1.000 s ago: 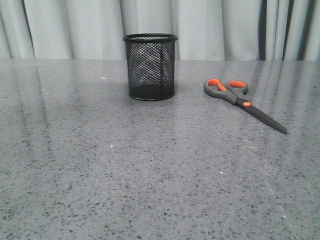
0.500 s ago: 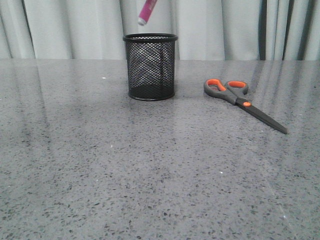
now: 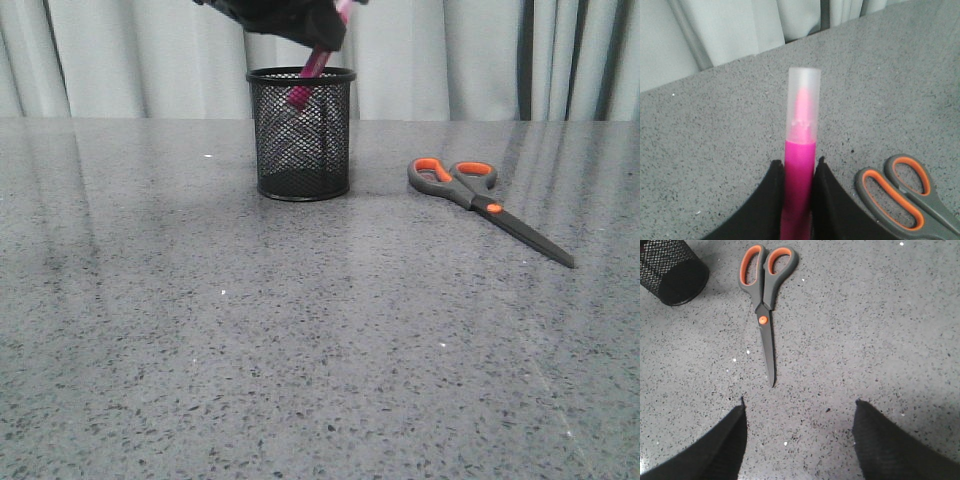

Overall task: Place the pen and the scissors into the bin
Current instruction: 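Lower the marker into the mesh cup and open the left gripper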

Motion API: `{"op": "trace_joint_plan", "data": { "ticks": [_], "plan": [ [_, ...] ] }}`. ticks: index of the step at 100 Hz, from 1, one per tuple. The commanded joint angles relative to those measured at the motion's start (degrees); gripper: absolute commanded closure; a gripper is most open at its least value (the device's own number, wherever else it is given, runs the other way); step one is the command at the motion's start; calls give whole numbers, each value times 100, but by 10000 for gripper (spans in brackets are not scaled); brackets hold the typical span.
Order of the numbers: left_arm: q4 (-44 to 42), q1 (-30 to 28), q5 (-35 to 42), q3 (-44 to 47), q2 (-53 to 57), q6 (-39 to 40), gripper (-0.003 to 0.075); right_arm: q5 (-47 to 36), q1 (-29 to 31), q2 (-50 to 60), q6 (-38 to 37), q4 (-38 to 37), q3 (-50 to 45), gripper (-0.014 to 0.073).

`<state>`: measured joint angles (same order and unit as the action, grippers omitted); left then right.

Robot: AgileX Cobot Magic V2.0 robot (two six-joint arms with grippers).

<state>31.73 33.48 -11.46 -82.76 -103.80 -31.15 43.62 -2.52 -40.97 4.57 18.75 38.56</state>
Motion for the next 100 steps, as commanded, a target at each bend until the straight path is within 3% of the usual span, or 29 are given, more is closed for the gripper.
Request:
{"op": "trace_joint_plan", "data": {
  "ticks": [1,37,44,56,66,100],
  "plan": [
    [85,42,348,-161,212,-7,741,-276,-4,-23,36,64,193,179],
    [85,42,286,-161,183,-7,708,-276,-4,-23,36,64,193,179],
    [85,42,286,-161,183,-7,640,-276,-4,-23,36,64,193,179],
    [85,31,273,-161,183,-7,449,-276,-4,-23,36,64,193,179],
    [85,31,273,-161,216,-7,360,-266,-4,-23,36,64,193,179],
    [50,-167,28,-161,1061,-7,374,-254,-4,-23,36,64,193,179]
  ]
}}
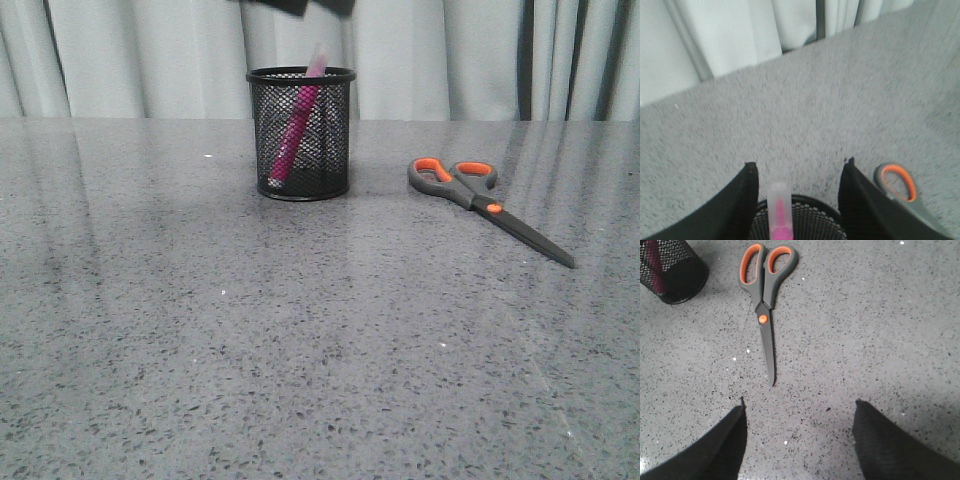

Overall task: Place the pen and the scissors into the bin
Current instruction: 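Lower the marker into the mesh cup and open the left gripper, then withdraw the left gripper upward from the cup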

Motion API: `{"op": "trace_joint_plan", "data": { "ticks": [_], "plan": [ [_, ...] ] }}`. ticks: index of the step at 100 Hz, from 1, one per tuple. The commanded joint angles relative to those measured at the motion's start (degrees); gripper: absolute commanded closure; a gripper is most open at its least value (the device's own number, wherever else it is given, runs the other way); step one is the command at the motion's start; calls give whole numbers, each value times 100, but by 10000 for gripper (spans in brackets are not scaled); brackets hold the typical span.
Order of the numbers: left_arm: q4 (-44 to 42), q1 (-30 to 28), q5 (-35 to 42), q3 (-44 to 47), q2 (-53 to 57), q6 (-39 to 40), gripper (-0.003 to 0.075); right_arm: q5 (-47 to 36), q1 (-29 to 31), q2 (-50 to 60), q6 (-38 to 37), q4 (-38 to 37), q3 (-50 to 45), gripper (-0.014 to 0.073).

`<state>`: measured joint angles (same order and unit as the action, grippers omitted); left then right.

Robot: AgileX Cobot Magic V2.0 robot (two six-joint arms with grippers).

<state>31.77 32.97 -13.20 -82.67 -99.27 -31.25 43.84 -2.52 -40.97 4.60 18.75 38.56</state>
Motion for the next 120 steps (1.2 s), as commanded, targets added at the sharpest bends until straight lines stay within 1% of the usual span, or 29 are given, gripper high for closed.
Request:
{"op": "trace_joint_plan", "data": {
  "ticks": [1,15,25,28,35,36,39,40,42,44,46,47,48,59,69,80,96,104,109,120],
  "plan": [
    [46,-128,175,-170,634,2,374,-276,-4,-23,33,64,193,179],
    [-71,-432,-643,-170,1144,2,374,-286,-4,-23,118,64,193,179],
    [-92,-793,-1170,-170,1423,2,389,-313,-95,-23,232,64,193,179],
    [-80,-891,-1300,-170,1518,12,409,-330,-137,-23,232,64,193,179],
    [-80,-1139,-1608,-170,1700,28,496,-391,-242,-23,247,64,193,179],
    [-80,-1182,-1671,-170,1735,28,530,-391,-252,-23,263,64,193,179],
    [-80,-1273,-1785,-170,1788,28,567,-416,-298,-23,275,64,193,179],
    [-80,-1316,-1841,-170,1827,28,593,-416,-299,-23,275,64,193,179],
    [-80,-1357,-1893,-170,1876,28,621,-431,-336,-23,275,64,193,179],
    [-80,-1437,-1991,-170,1934,28,678,-445,-348,-23,275,64,193,179],
    [-80,-1474,-2032,-170,1969,28,707,-465,-365,-23,275,64,193,179],
    [-80,-1492,-2057,-170,2003,28,735,-461,-381,-23,275,64,193,179],
    [-80,-1523,-2099,-170,2024,28,745,-476,-395,-23,275,64,193,179],
    [-80,-1680,-2204,-120,2332,28,742,-533,-495,-23,516,86,198,179],
    [-120,-1699,-1959,157,2691,28,742,-556,-573,-23,561,104,198,179],
    [-128,-1699,-1461,813,3201,28,742,-556,-608,-23,561,104,210,179],
    [-128,-1699,-210,2245,4175,28,742,-334,-619,-232,576,119,550,179],
    [-79,-1699,222,2797,4673,28,742,-114,-682,-457,639,146,870,179],
    [-66,-1699,355,3163,5016,28,742,30,-785,-601,660,146,1109,179],
    [-66,-1699,373,3682,5592,28,742,212,-1003,-1070,678,146,1473,179]
  ]
}}
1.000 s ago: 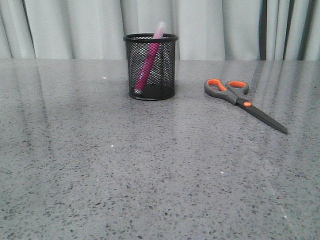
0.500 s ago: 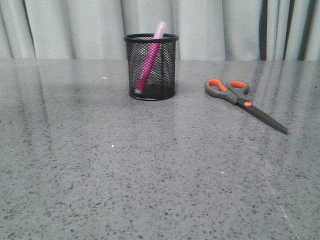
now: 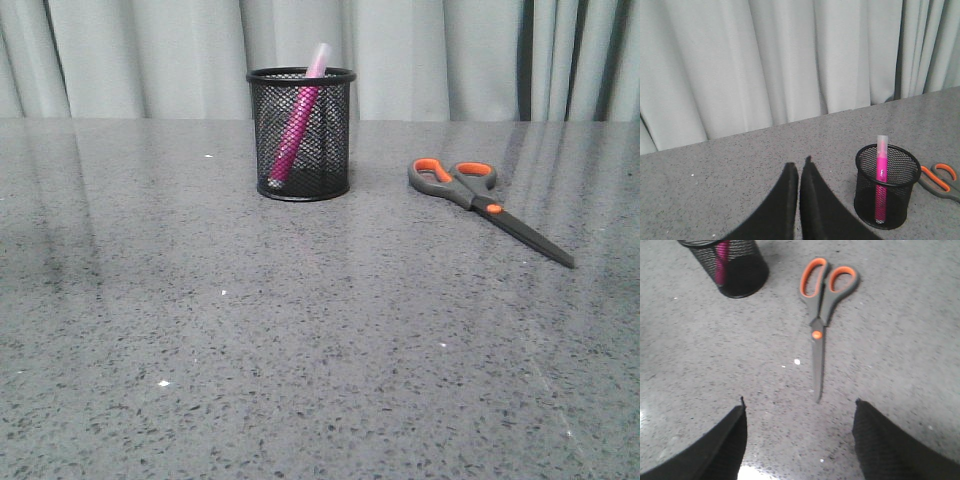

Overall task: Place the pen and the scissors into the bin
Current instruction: 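Withdraw the left gripper upward from the cup, then lower the right gripper onto the scissors handles and close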

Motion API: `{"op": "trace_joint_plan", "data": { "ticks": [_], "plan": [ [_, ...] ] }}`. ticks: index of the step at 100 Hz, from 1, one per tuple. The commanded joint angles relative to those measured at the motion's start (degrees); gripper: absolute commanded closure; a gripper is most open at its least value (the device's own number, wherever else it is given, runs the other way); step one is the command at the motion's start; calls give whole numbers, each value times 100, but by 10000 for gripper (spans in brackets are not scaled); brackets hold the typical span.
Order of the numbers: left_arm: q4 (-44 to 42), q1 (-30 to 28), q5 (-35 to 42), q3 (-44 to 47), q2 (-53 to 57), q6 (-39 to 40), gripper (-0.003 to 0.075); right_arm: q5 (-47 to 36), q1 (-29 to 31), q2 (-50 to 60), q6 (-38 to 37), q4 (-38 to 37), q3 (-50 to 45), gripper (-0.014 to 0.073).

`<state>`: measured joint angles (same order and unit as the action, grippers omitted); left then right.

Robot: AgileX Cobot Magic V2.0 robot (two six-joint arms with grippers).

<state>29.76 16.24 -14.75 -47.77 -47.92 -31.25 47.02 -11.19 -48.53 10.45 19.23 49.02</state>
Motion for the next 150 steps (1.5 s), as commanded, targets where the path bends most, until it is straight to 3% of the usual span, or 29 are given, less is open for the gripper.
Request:
{"op": "trace_joint_plan", "data": {
  "ticks": [1,19,52,83,97,150],
  "plan": [
    [135,-26,528,249,527,28,742,-93,-161,-345,93,99,472,179],
    [135,-26,537,777,1209,28,742,259,-280,-1308,93,99,1048,179],
    [135,-26,436,856,1468,28,742,1097,-280,-3026,93,37,2513,179],
    [135,-26,436,856,1468,28,742,1636,-623,-4098,-409,-1282,3602,179],
    [135,-26,436,856,1468,28,742,1649,-857,-4481,-527,-1519,3855,179],
    [135,-26,436,856,1468,28,742,1384,-857,-5051,-592,-1570,3936,179]
  ]
}}
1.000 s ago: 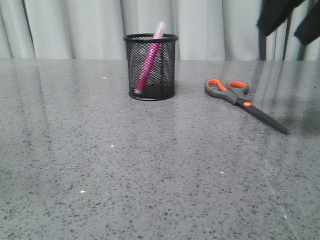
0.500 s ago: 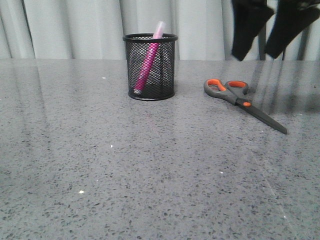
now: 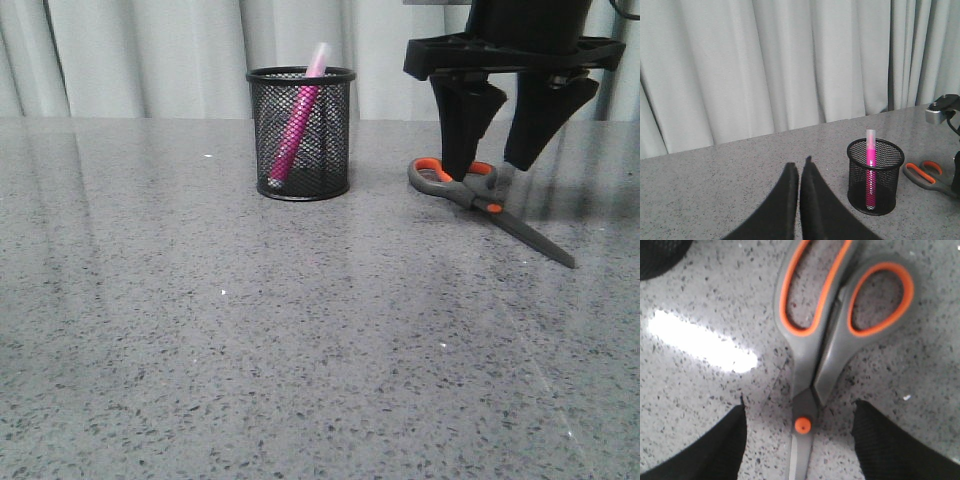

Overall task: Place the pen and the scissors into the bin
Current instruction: 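Lower the right gripper onto the scissors handles and close, then lift the scissors with the right gripper and carry toward the cup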

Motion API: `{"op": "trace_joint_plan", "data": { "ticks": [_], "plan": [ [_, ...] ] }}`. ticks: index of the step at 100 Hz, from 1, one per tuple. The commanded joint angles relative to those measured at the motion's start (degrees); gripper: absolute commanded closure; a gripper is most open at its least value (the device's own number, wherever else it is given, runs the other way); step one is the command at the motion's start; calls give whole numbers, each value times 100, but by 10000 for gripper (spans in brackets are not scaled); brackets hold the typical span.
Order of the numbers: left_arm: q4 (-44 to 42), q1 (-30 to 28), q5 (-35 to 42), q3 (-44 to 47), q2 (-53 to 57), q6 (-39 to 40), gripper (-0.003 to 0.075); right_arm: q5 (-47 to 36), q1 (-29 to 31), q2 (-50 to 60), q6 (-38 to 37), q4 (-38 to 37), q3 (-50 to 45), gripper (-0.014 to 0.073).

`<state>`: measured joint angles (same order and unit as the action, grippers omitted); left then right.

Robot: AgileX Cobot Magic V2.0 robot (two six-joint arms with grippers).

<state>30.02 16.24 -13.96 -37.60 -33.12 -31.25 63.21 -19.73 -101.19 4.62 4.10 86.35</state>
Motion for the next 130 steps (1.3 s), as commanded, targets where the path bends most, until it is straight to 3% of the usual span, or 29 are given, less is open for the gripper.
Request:
{"op": "trace_joint_plan", "data": {
  "ticks": [1,105,130],
  "plan": [
    [109,-26,358,-161,-13,28,742,-235,-2,201,-8,-57,202,179],
    [109,-26,379,-161,-13,28,742,-567,9,-262,-38,-172,202,186],
    [109,-26,379,-161,-13,28,742,-456,9,-282,-38,-172,202,380]
  ]
}}
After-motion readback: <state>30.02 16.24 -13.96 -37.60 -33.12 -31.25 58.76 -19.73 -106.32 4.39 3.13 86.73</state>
